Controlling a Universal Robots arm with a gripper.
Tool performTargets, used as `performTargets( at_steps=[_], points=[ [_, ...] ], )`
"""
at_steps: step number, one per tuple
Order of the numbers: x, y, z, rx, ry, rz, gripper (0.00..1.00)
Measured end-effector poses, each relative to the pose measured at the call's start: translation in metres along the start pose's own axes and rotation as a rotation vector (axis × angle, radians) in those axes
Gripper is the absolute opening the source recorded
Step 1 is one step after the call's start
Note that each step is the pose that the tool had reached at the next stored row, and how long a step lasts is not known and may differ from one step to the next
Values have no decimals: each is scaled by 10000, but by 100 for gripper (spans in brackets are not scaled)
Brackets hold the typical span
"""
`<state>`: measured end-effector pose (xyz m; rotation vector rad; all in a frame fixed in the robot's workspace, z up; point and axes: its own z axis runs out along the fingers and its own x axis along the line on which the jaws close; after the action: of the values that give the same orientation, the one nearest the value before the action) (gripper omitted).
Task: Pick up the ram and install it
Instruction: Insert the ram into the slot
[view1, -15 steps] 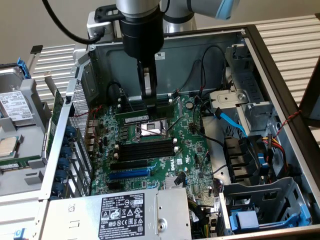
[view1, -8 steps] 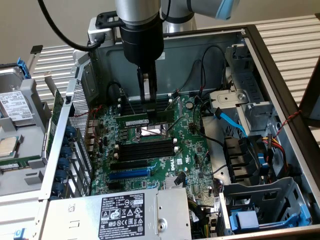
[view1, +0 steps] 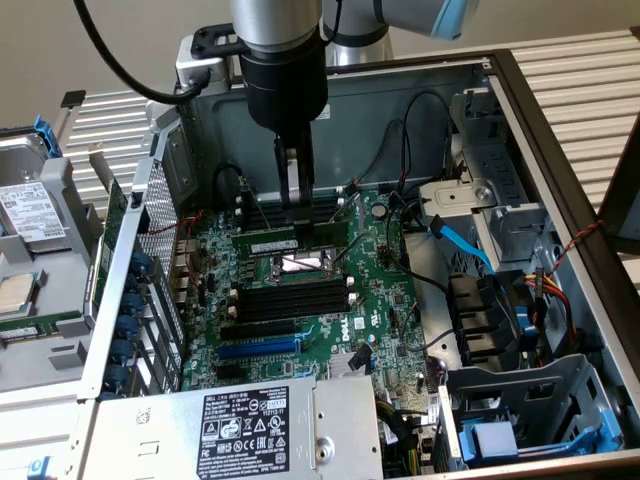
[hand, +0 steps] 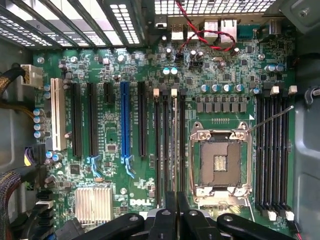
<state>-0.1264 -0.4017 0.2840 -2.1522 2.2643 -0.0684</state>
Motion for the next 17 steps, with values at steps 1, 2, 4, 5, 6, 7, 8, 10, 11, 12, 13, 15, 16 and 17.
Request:
performTargets(
  at_steps=[1, 2, 4, 5, 6, 7, 8, 10, 11, 12, 13, 15, 16, 17],
  points=[
    [7, 0, 2, 0, 1, 0, 13],
    [11, 0, 7, 0, 0, 0, 13],
    [13, 1, 28, -1, 1, 0, 13],
    [13, 2, 43, 0, 1, 1, 13],
    [13, 2, 59, -1, 2, 1, 13],
    [12, 3, 76, 0, 1, 2, 13],
    [12, 4, 92, -1, 1, 5, 13],
    [12, 5, 127, -1, 2, 14, 13],
    [12, 6, 144, -1, 2, 17, 13],
    [12, 7, 162, -1, 2, 20, 13],
    [12, 8, 180, 0, 1, 22, 13],
    [20, 10, 210, -1, 2, 22, 13],
    [28, 11, 218, -2, 4, 21, 13],
    [39, 11, 225, -2, 3, 22, 13]
  ],
)
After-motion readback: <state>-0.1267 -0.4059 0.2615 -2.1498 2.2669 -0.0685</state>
